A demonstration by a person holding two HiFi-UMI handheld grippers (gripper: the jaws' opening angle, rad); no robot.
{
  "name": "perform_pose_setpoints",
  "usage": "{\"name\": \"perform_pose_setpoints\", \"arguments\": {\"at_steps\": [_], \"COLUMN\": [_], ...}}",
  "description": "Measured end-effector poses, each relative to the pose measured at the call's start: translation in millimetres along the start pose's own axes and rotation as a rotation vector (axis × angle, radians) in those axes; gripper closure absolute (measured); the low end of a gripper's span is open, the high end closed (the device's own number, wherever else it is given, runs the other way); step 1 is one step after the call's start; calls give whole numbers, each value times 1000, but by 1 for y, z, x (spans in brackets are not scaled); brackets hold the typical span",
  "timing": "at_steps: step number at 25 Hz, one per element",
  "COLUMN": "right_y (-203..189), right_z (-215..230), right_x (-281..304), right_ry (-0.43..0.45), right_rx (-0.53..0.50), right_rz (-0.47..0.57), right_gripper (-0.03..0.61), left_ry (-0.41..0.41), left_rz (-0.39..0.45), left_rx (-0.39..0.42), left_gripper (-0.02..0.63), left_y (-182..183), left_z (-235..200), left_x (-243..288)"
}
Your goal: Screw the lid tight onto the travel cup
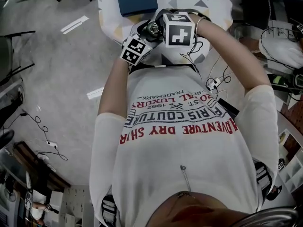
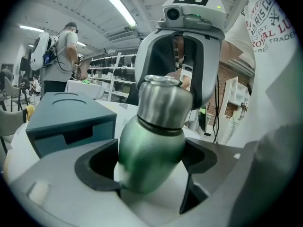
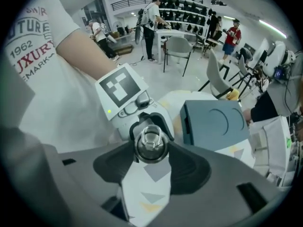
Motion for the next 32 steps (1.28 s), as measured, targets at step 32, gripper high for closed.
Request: {"name": "perform_pose_setpoints", "arguments": {"at_steps": [32], "right_y": [-13], "right_z": [-7], "right_x": [-9], "right_ry": [-32], "right_rx": [336], "right_rz": [204], "right_gripper": [281], "left_ry": [-9], "left_rz": [5], "left_rx": [-24], "left_gripper": [199], "left_y": [-3], "left_z": [-1], "left_x": [3]}}
Point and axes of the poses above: the fingertips, and each gripper's own axes: x forward along the fingers, z to its right, y out of its top, the point moved 9 cm from there along -x, backward along the fingers, and after that the axes turned 1 degree about y, right-handed, at the moved point
